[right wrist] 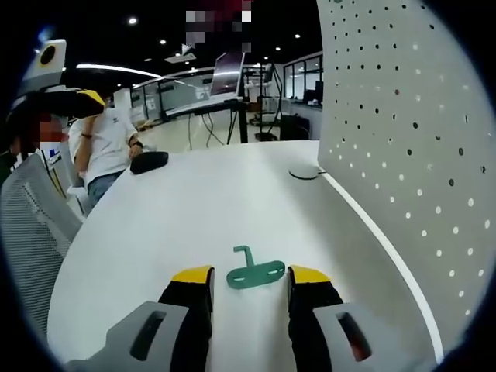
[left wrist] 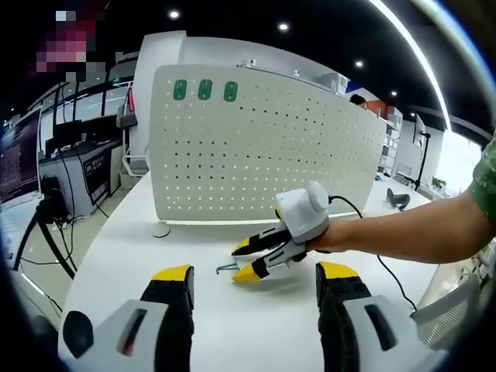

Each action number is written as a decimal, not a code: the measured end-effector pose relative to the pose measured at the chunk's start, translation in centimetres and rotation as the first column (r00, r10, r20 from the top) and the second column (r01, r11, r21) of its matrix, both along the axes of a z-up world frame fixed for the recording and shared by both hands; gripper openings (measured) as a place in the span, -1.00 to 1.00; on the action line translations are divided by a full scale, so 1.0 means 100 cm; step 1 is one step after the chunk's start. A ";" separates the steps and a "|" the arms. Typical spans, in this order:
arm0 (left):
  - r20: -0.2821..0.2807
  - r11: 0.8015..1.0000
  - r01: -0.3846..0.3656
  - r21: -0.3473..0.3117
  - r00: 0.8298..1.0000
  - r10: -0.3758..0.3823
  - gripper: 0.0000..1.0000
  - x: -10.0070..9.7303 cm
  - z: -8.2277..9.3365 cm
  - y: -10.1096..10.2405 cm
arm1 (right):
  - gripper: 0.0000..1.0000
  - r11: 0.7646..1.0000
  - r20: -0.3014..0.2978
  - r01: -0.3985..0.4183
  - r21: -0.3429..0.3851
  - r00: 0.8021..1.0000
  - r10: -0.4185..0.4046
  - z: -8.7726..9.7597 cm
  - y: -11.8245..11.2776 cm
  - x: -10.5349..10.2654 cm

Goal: Insert the hook assembly into the mounting plate slot until the hook locks in place.

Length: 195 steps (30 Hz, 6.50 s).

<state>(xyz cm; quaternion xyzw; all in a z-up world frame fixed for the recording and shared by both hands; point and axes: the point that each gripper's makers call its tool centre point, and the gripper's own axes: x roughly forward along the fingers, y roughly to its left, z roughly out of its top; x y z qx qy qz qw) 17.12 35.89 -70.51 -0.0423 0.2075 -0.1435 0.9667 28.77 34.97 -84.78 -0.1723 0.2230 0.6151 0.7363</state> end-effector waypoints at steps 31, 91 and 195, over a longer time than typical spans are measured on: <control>-0.010 1.000 0.014 0.009 1.000 -0.014 0.27 0.001 -0.004 0.000 | -0.45 0.998 -0.049 0.043 0.049 0.998 -0.040 0.005 -0.011 -0.007; -0.010 0.997 0.072 0.004 0.997 -0.072 0.19 -0.003 -0.003 -0.019 | -0.87 0.998 0.017 0.049 0.025 0.999 -0.050 0.009 -0.067 -0.028; 0.234 0.921 0.284 0.268 0.908 -0.348 -0.49 -0.021 0.049 -0.056 | -1.00 0.976 -0.003 0.115 0.187 0.993 -0.117 0.192 -0.058 -0.109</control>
